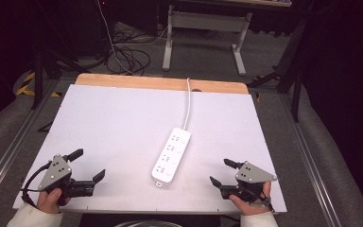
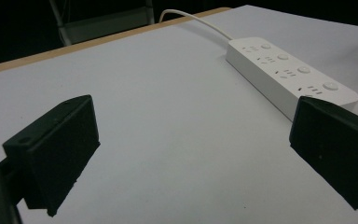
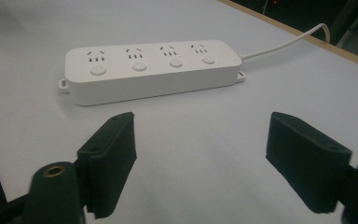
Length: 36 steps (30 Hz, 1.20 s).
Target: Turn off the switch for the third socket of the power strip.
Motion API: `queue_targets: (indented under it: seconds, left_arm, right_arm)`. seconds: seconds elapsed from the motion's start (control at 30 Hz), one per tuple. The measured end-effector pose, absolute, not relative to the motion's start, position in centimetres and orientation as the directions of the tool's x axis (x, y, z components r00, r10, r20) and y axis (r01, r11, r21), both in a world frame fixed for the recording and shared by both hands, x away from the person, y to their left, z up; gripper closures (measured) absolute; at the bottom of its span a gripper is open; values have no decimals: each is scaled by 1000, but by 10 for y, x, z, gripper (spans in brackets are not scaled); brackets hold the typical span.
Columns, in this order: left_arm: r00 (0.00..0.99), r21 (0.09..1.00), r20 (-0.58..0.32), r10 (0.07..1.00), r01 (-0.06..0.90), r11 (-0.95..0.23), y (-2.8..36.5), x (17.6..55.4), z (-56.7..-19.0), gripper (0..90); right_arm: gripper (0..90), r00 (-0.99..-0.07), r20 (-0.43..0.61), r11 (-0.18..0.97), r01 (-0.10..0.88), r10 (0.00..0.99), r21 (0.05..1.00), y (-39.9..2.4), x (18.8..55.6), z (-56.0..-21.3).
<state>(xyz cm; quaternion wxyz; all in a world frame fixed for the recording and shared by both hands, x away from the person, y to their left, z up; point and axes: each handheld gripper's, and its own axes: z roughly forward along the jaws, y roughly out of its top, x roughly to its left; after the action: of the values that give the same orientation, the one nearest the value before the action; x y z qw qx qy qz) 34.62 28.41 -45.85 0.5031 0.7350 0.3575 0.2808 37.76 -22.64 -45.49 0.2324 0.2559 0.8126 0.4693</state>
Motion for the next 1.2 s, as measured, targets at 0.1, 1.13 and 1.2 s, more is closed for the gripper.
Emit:
queue_targets:
  seconds: [0.1,1.13,1.2]
  left_arm:
    - [584,941,51,810,244,-235,283,346,-459,17]
    - [578,935,65,814,249,-251,282,346,-459,18]
    - [580,934,69,812,249,-257,282,346,-459,18]
  right_arm:
    - [326,-755,-148,440,201,639,875,-227,378,-450]
    - [437,-839,-86,433,188,538,882,-170,417,-408]
    - [437,-842,-87,437,185,532,880,-166,419,-406]
